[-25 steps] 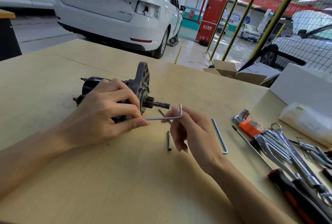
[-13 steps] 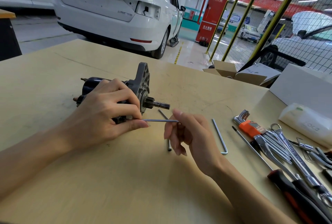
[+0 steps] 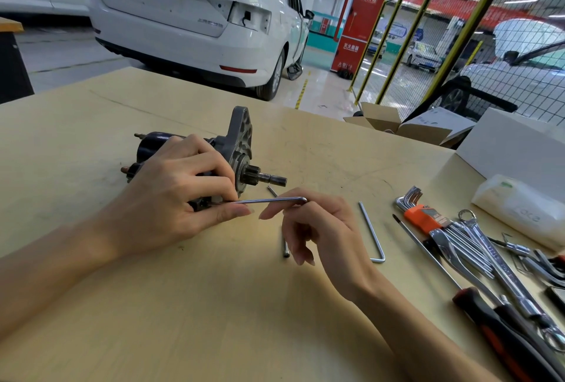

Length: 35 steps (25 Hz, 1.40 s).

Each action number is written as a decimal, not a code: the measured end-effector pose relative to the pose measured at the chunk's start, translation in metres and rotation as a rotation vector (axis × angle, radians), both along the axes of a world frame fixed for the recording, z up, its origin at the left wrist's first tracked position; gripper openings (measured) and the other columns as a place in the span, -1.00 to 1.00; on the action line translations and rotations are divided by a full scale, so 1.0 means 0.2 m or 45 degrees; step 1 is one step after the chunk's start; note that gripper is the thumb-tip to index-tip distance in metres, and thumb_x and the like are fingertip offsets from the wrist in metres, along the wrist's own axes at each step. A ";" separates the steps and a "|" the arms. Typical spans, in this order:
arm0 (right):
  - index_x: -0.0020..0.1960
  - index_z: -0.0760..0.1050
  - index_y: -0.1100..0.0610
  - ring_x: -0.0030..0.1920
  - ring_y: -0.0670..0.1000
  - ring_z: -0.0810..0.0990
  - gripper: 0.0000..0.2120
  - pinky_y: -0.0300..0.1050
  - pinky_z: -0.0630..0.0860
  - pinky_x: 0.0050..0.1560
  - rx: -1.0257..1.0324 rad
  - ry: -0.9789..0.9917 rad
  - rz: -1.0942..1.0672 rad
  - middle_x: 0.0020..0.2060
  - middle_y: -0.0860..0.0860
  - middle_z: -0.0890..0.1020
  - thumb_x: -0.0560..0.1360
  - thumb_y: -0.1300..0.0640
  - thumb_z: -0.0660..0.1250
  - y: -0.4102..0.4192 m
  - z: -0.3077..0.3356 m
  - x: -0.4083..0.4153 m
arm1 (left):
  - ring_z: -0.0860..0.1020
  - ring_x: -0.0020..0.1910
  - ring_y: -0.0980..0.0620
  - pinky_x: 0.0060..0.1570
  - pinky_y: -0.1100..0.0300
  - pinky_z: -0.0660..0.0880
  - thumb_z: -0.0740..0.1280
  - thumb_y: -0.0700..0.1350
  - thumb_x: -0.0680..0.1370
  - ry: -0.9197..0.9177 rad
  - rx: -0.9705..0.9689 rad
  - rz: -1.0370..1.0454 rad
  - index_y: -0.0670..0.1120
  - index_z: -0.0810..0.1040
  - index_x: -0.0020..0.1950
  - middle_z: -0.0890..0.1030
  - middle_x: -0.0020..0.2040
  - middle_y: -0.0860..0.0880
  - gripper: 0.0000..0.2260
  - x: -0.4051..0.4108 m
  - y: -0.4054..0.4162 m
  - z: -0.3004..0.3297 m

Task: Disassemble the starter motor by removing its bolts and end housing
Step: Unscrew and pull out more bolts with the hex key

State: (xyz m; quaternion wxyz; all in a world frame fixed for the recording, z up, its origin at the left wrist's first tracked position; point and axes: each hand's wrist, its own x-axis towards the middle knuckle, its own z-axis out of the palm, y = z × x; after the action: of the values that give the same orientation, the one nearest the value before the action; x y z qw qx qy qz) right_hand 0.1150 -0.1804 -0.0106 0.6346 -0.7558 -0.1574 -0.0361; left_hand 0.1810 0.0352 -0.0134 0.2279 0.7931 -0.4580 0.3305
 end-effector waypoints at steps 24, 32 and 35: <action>-0.03 0.62 0.13 -0.58 -0.04 0.34 -0.72 -0.33 0.30 -0.52 0.006 -0.058 -0.159 -0.56 0.07 0.43 0.55 0.25 0.13 0.02 -0.01 0.01 | 0.46 -0.04 0.05 -0.04 0.02 0.35 0.28 0.13 0.58 -0.004 -0.023 0.006 -0.01 0.68 -0.25 0.61 -0.14 0.13 -0.66 0.01 0.00 -0.02; -0.22 0.57 0.21 -0.58 0.00 0.36 -0.54 -0.29 0.30 -0.54 0.090 -0.002 -0.199 -0.57 0.09 0.43 0.66 0.01 0.07 0.02 0.00 0.01 | 0.46 -0.04 0.04 -0.02 0.05 0.35 0.31 0.14 0.55 0.026 -0.013 0.012 0.01 0.68 -0.24 0.60 -0.14 0.13 -0.70 0.00 0.00 -0.01; -0.33 0.55 0.27 -0.57 0.01 0.36 -0.43 -0.27 0.31 -0.53 0.109 0.008 -0.098 -0.58 0.13 0.42 0.63 -0.09 0.09 0.02 0.00 0.01 | 0.46 -0.04 0.05 -0.02 0.06 0.34 0.32 0.15 0.54 0.033 -0.006 0.013 0.01 0.68 -0.23 0.61 -0.14 0.14 -0.71 0.00 0.01 -0.01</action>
State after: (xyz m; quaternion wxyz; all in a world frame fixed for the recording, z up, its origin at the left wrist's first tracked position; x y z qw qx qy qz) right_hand 0.1164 -0.1766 -0.0097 0.6650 -0.7335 -0.1246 -0.0650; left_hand 0.1815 0.0364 -0.0155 0.2339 0.7993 -0.4501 0.3222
